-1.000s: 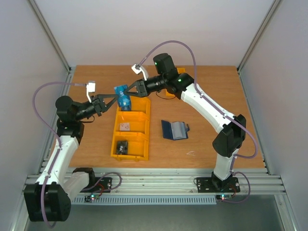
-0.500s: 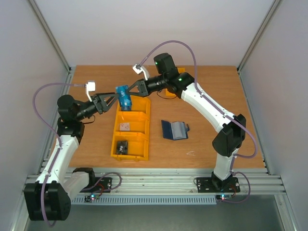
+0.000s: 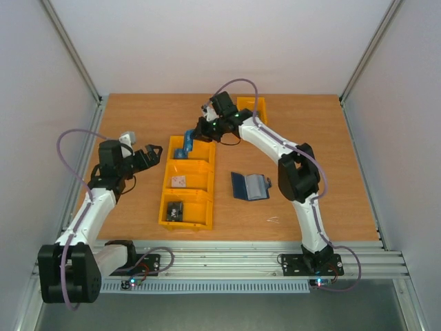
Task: Take the credit cards out of the card holder
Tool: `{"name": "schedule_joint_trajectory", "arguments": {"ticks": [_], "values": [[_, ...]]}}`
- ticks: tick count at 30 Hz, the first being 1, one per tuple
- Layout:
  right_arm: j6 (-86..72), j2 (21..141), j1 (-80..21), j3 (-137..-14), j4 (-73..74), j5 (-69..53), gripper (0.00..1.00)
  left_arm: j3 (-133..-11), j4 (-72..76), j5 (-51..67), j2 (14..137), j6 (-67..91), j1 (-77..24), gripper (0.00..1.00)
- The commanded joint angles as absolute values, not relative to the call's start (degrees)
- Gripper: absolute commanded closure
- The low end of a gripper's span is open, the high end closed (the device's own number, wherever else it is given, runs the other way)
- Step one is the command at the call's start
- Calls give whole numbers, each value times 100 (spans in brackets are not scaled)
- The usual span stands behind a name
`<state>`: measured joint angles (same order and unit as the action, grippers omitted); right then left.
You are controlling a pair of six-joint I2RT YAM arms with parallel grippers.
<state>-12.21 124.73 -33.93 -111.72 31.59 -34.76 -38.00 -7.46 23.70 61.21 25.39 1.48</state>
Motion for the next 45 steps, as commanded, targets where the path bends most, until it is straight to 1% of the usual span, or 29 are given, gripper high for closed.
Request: {"name": "schedule_joint_trajectory", "arguments": {"ticks": [1,6,10,13,18,32,34,41,45], "values": [[-1673,12936,-3559,-11720,3075,-3164,99,-3358,-537,1962,6330,2506,154,1],[-1516,13575,-3708,-12399,3493,-2957,99,-3004,-68,1982,6489,2613,154,1],[-1558,13862,-3792,-12616,3637,-2933,99,-2768,283,1884,6535,2625,154,1],[-1676,13980,-3848,-12649,3636,-2951,99,-2656,392,2044,6590,2691,151,1],[-1847,14304,-3889,-12971,3727,-3066,99,-2610,419,1890,6668,2768,149,1],[-1830,14859,-3895,-13644,4013,-2842,98,-2625,412,1760,6728,2760,149,1],[-1784,14886,-3896,-13646,4116,-2776,95,-2622,411,1773,6724,2760,149,1],[-1526,14794,-3904,-13744,4368,-2537,73,-2628,389,1758,6705,2760,149,1],[-1309,14686,-3942,-13889,4597,-2255,58,-2643,374,1775,6698,2760,149,1]]}}
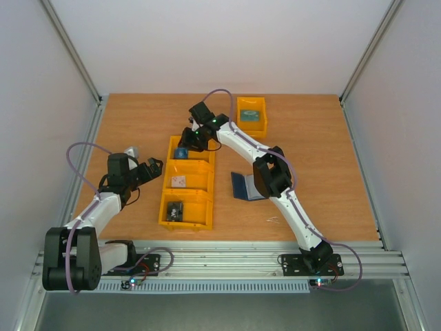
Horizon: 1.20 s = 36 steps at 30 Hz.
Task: Take the credit cards out of the card holder
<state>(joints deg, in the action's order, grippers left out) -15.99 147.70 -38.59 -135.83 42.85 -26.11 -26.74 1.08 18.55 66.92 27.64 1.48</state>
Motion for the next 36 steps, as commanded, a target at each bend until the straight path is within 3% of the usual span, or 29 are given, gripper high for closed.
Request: {"name": "schedule_joint_trajectory", "arguments": {"ticks": [1,4,8,16,21,28,32,36], "values": [[-1210,14660,-3958,-13961,4673,-2106,55,-2652,365,1775,6697,2752,149,1],[-910,14636,-4013,-14245,4995,-1757,48,-2678,331,1775,6689,2734,149,1],[-475,14465,-4025,-14498,5214,-1558,47,-2746,300,1850,6673,2674,148,1],[1423,12894,-3993,-14249,6186,-701,42,-3131,137,2163,6445,2282,151,1],[1667,11433,-3695,-12365,6602,-370,38,-3431,131,2467,6255,2082,146,1],[874,9359,-2813,-8687,5803,-976,37,-4071,-460,2587,6014,1911,-497,1],[539,8734,-2297,-7233,4964,-1568,39,-4501,-949,2469,6153,1801,-1231,2],[580,8714,-2057,-6576,4635,-1757,41,-5089,-1388,2348,6763,1835,-1955,3]]}}
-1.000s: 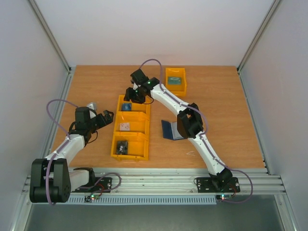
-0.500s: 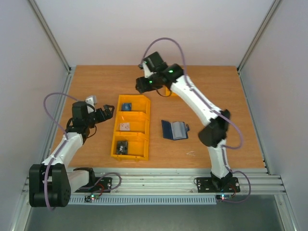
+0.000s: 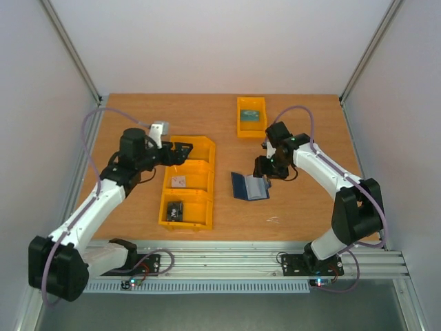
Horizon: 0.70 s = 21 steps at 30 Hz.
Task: Take the credit cards out of the card holder
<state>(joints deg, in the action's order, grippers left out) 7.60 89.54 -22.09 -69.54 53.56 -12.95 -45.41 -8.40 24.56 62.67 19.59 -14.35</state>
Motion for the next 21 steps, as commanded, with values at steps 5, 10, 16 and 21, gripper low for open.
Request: {"name": "schedule_joint_trajectory", "arguments": {"ticks": [5,10,16,21], "values": [[539,8609,-1807,-5938,4055,-1924,50,-5915,-1732,2024,7981,1593,-3012,3],[478,8631,-1802,-5738,3865,-2042,59,-6573,-1753,1833,8983,1341,-3893,6],[204,8786,-1829,-5373,3278,-2014,65,-7041,-1922,1319,9883,1779,-4048,8],[176,9259,-1862,-5354,3041,-2165,66,-7450,-2302,1197,10523,1872,-4106,9]]}}
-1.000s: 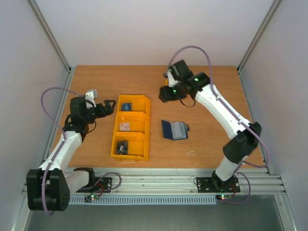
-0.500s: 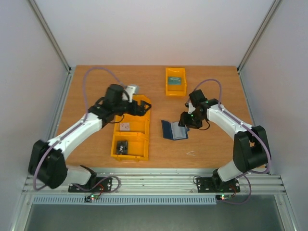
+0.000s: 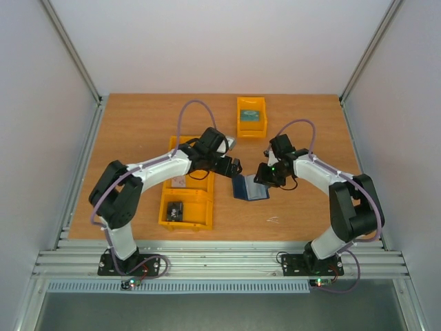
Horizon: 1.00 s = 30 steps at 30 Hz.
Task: Take the credit cards out of the card holder
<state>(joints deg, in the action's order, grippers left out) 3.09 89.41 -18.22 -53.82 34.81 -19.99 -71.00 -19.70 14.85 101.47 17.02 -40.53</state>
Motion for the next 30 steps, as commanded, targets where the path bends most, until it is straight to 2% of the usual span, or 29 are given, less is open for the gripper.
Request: {"name": "schedule_joint_trajectory", "arguments": {"ticks": [1,6,14,19,23,26,30], "values": [[182,9331,-1875,-5350,3000,-2209,67,-7499,-2363,1159,10601,1892,-4111,9],[219,9557,-1890,-5253,2852,-2326,70,-7695,-2406,1431,10927,1806,-4143,14],[-269,9780,-1890,-5099,2437,-3358,72,-7889,-2225,2504,11172,1425,-4210,29],[-342,9886,-1887,-5026,2423,-3253,74,-7858,-2075,2854,11215,1325,-4207,36],[-374,10003,-1890,-5059,2386,-3318,85,-7867,-2049,2919,11235,1305,-4196,36],[-409,9975,-1877,-5070,2413,-3217,97,-7845,-2033,2880,11191,1317,-4170,32],[-574,9634,-1727,-4954,2322,-3256,99,-7698,-1918,2756,11023,1373,-4079,25]]}}
